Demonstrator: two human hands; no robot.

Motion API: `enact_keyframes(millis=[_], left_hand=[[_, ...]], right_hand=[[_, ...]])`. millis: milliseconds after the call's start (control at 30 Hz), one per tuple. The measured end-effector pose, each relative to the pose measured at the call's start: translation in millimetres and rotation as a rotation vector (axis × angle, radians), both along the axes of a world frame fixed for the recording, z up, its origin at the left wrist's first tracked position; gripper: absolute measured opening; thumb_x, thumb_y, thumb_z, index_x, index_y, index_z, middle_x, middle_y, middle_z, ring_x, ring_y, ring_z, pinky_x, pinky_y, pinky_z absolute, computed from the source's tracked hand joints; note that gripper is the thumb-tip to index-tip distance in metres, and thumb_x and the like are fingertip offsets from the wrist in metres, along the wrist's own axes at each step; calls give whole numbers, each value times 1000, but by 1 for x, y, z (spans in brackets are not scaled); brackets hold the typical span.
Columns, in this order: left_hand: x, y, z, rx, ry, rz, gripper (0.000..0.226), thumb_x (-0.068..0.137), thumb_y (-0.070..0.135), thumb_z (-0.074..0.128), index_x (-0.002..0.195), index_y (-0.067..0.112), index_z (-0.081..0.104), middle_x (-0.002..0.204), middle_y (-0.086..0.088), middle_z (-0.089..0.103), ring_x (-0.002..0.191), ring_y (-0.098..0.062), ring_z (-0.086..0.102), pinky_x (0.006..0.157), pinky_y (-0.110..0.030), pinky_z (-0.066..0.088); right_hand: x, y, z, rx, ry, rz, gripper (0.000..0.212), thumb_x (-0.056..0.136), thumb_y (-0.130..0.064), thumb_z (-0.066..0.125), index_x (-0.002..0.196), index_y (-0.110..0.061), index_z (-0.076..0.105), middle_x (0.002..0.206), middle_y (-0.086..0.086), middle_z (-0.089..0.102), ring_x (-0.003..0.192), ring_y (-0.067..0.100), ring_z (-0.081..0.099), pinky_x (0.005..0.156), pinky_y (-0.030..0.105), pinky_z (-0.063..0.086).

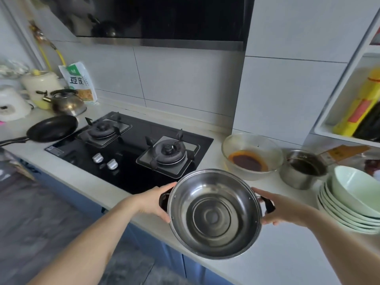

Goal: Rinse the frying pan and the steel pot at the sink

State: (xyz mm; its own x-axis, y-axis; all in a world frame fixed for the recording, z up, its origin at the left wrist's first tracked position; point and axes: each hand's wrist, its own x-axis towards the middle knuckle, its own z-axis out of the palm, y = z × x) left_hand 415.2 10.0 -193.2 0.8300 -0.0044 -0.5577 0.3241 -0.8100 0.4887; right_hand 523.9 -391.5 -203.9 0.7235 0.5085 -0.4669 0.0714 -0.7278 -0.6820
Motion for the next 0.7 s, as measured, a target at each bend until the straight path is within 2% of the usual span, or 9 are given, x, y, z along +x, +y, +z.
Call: enact_keyframes(millis=[67, 200, 267, 333, 433, 533, 600, 700], left_hand=[[4, -1, -1, -13, -3, 12, 125, 53, 39, 92, 138, 72, 6, 155, -5, 23, 144, -23, 25, 115, -46, 30], [8, -1, -1, -29, -10, 16, 124, 57, 36, 92, 141, 68, 6, 154, -6, 22, 145, -25, 22, 116, -47, 28], [8, -1, -2, -39, -13, 20, 124, 57, 35, 91, 140, 69, 6, 154, -6, 22, 144, -25, 24, 116, -47, 28], [7, -1, -3, -48, -13, 24, 123, 59, 35, 91, 142, 66, 5, 156, -6, 20, 145, -25, 22, 115, -44, 29], [2, -1, -6, -62, -22, 39, 122, 66, 37, 89, 150, 55, 3, 161, -5, 10, 149, -25, 13, 108, -36, 30], [-6, 5, -9, -52, -71, 99, 121, 64, 47, 87, 152, 49, 4, 158, -2, 16, 143, -23, 28, 115, -43, 32], [-15, 10, -7, -72, -93, 150, 117, 66, 47, 86, 153, 45, 8, 153, 0, 25, 135, -19, 37, 110, -40, 39], [-34, 20, -5, -84, -117, 193, 105, 76, 46, 80, 156, 33, 14, 152, 2, 30, 135, -15, 37, 104, -31, 41]], right_hand=[[8, 0, -2, 12, 2, -4, 103, 69, -3, 80, 150, -40, 28, 123, -10, 56, 64, 7, 56, 61, 21, 52], [18, 0, -4, 38, 9, -3, 103, 65, -7, 81, 147, -46, 31, 128, -8, 54, 71, 11, 60, 63, 23, 53], [19, 0, -7, 53, 16, -30, 100, 65, -7, 81, 145, -45, 35, 131, -2, 53, 79, 14, 64, 68, 27, 57], [18, 0, -7, 69, 23, -99, 95, 69, -5, 81, 146, -39, 36, 124, 7, 59, 88, 17, 66, 76, 31, 58], [15, -3, -9, 64, 6, -173, 97, 66, -17, 84, 146, -39, 34, 106, 5, 69, 98, 15, 67, 91, 37, 55], [6, -9, -8, 54, -9, -196, 107, 54, -33, 88, 146, -40, 33, 121, 0, 64, 102, 10, 67, 96, 40, 52], [-2, -12, -4, 59, -22, -184, 101, 60, -26, 89, 146, -36, 36, 132, -2, 56, 102, 9, 66, 97, 40, 51], [-16, -14, -1, 48, -61, -166, 82, 73, -13, 84, 140, -34, 42, 131, 1, 57, 105, 12, 64, 95, 36, 50]])
